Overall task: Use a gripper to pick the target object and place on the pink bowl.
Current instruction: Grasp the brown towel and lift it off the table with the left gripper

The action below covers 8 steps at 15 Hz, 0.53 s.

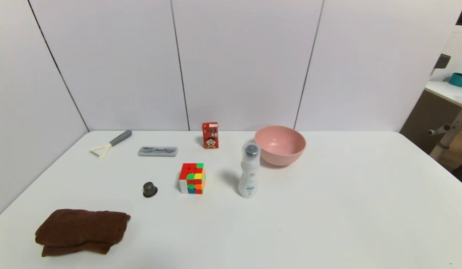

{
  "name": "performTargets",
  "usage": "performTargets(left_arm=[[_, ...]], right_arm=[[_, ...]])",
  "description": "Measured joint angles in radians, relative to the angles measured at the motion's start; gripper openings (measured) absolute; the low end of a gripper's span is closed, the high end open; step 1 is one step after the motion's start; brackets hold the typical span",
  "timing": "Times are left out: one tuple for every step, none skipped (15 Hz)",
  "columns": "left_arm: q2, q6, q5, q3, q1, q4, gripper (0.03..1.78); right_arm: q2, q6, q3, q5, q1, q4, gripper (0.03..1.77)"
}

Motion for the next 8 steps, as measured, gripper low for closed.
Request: performTargets(left_arm=[[0.0,0.0,0.0,0.0,0.0,0.0,1.69],[0.0,0.0,0.001,0.0,0.0,0.0,1.69],[0.0,0.0,0.0,0.0,0.0,0.0,1.69],[0.0,0.0,0.0,0.0,0.0,0.0,1.69],[0.0,0.0,0.001,0.0,0.0,0.0,1.69],[0.0,0.0,0.001,0.0,0.0,0.0,1.69],[0.0,0.0,0.001,0.0,0.0,0.0,1.69],[0.0,0.0,0.001,0.0,0.0,0.0,1.69]], right_arm=[[0.0,0.0,0.0,0.0,0.0,0.0,1.71],[0.0,0.0,0.0,0.0,0.0,0.0,1.71],[0.0,0.0,0.0,0.0,0.0,0.0,1.71],[0.0,0.0,0.0,0.0,0.0,0.0,1.71],[0.0,0.0,0.0,0.0,0.0,-0.001,1.71],[0.0,0.0,0.0,0.0,0.0,-0.001,1.71],[0.0,0.0,0.0,0.0,0.0,-0.001,1.71],[0.0,0.0,0.0,0.0,0.0,-0.001,1.71]])
